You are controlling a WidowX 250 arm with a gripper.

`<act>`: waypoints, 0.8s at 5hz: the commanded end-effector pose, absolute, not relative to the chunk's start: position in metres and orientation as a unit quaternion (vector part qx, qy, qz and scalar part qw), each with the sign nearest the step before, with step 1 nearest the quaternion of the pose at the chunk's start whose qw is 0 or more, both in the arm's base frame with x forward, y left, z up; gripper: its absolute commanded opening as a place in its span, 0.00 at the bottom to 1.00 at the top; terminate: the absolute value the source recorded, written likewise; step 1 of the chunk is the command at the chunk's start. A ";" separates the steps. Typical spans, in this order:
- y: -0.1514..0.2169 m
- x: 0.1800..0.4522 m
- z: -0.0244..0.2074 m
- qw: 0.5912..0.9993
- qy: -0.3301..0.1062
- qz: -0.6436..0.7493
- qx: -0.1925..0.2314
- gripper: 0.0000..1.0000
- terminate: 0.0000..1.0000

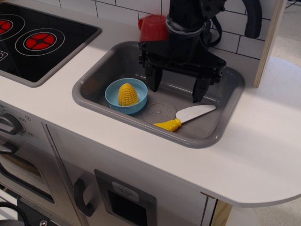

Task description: Take corn out of bowl sink

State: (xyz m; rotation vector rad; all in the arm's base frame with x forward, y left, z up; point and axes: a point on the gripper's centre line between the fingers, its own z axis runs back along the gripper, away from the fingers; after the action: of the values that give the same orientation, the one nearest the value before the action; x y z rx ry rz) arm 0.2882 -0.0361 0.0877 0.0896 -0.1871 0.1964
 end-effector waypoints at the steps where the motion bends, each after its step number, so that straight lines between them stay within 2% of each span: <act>1: -0.036 0.288 0.088 0.990 -0.093 0.098 0.045 1.00 0.00; 2: -0.006 0.300 0.085 0.986 -0.102 0.129 0.031 1.00 0.00; 3: 0.029 0.307 0.084 0.977 -0.108 0.180 0.046 1.00 0.00; 4: 0.060 0.308 0.083 0.971 -0.097 0.214 0.045 1.00 0.00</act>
State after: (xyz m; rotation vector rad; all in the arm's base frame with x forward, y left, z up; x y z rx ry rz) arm 0.3042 0.0562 0.0705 0.0850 -0.1533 0.4336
